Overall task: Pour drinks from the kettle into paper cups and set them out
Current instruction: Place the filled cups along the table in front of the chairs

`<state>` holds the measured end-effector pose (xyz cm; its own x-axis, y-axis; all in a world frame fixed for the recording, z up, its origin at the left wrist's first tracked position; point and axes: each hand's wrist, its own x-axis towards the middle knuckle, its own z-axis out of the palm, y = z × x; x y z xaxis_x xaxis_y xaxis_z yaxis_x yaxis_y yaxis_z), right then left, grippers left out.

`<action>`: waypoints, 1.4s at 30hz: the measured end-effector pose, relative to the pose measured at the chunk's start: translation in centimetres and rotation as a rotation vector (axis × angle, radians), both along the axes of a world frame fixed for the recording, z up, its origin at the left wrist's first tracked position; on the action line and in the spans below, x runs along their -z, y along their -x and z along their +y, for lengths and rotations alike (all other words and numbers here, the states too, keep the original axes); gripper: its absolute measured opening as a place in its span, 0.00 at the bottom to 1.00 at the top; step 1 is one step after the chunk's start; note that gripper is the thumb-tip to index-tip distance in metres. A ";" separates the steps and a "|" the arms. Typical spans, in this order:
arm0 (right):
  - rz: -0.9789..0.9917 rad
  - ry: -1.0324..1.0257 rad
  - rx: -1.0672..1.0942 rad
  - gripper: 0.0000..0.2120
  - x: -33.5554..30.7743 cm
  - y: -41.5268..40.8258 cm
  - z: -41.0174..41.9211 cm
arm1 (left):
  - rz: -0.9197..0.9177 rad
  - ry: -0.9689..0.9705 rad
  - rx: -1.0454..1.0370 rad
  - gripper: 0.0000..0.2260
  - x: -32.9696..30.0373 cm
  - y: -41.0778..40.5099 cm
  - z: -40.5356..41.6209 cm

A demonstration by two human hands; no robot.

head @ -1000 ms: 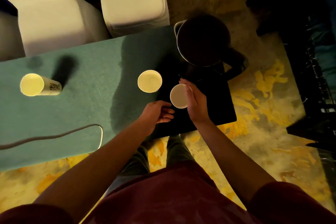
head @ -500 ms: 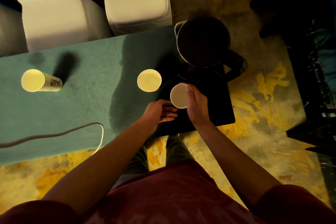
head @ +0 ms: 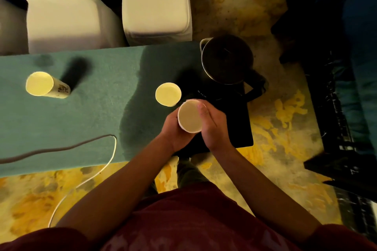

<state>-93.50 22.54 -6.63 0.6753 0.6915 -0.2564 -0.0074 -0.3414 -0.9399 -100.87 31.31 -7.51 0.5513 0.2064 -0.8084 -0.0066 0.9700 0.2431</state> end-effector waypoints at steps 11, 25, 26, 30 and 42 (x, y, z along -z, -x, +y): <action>-0.043 -0.026 -0.116 0.14 -3.1 5.8 3.9 | 0.090 -0.193 -0.027 0.21 -0.2 7.4 2.2; 0.198 -0.336 -0.131 0.17 -4.5 23.6 17.5 | -0.085 0.048 -0.501 0.12 -5.3 24.0 13.4; 0.196 -0.340 -0.139 0.17 -4.4 24.7 18.3 | -0.083 0.044 -0.513 0.11 -5.4 25.2 14.1; 0.190 -0.329 -0.208 0.18 -4.0 29.6 21.8 | -0.076 0.008 -0.559 0.11 -5.0 30.4 17.2; 0.210 -0.363 -0.224 0.15 -1.5 40.4 34.8 | -0.016 -0.082 -0.611 0.14 -1.9 40.6 29.9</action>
